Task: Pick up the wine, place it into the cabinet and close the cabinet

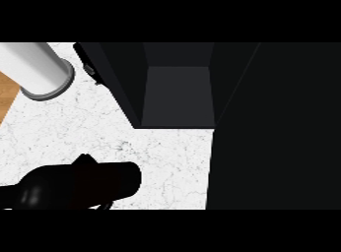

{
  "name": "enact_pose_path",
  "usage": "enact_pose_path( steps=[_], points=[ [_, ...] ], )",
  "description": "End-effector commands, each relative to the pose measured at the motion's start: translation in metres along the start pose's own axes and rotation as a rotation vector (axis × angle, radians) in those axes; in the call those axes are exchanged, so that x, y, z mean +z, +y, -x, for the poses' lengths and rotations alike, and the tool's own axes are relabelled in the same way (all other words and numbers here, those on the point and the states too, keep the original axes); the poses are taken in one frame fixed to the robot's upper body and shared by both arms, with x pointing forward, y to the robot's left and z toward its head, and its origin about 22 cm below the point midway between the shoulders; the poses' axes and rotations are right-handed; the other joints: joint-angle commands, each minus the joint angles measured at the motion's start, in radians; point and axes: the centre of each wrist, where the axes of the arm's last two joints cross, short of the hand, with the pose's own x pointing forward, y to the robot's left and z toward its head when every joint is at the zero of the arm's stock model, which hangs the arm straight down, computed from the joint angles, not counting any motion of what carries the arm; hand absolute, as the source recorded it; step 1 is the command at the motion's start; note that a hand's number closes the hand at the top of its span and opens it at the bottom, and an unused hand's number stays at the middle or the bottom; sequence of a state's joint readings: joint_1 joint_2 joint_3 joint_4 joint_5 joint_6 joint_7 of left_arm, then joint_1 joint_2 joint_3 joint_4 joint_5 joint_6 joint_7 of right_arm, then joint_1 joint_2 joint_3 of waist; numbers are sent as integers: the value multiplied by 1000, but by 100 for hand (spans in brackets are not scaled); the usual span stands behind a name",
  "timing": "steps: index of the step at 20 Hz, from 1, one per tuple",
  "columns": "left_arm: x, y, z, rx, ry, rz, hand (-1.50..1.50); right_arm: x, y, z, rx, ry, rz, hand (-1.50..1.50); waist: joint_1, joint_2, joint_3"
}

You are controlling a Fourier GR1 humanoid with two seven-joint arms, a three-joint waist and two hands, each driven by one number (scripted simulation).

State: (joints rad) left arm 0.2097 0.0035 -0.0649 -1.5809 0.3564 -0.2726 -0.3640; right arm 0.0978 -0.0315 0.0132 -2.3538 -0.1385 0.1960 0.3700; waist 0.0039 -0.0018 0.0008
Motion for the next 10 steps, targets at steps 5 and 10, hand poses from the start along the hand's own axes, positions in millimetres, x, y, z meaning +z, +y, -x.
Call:
enact_pose_path(
  steps=[5, 10],
  points=[
    [-42, -60, -19, -5, -14, 0, 150, 3, -12, -1, 14, -12, -5, -150, -8, 1, -1],
    [-84, -85, -29, 0, -14, 3, 150, -15, -2, 8, 4, 19, -23, -150, -7, 2, -1]
  ],
)
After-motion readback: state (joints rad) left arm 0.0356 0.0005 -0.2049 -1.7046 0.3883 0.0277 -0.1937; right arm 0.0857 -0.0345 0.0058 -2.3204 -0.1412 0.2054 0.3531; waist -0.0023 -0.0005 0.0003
